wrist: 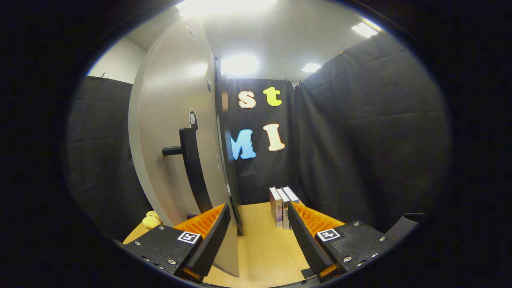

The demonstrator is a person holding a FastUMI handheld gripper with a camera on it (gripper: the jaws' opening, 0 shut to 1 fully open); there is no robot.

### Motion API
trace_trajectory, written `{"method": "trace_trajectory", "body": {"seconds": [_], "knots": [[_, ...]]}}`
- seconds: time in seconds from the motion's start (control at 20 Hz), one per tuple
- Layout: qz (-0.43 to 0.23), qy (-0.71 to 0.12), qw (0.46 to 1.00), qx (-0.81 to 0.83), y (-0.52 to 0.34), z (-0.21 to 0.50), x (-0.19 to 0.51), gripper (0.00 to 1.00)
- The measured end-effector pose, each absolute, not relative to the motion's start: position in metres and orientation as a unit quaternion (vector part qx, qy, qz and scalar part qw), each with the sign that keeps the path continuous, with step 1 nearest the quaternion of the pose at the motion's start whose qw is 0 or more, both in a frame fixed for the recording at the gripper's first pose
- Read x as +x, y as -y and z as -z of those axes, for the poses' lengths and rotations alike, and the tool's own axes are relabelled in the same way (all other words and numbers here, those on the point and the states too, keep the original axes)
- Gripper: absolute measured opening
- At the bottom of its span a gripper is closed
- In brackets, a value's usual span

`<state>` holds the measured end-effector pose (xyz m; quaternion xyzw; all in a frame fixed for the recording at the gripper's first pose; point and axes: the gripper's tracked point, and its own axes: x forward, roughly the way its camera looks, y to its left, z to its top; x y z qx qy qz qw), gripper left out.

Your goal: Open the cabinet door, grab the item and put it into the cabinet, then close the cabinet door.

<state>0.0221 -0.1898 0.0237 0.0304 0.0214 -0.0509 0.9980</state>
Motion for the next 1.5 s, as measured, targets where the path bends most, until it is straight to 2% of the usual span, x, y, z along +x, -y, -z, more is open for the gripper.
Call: {"method": "trace_trajectory", "body": {"seconds": [0.25,0.75,1.5], "knots": [[0.061,-0.023,0.997,0.036,0.13,-0.023,0.012,0.91],[0.007,0.0,1.0,0.029,-0.014,-0.022,0.057,0.91],[-0.048,-0.008,0.998,0.029,-0.081,-0.011,0.081,0.91]]}}
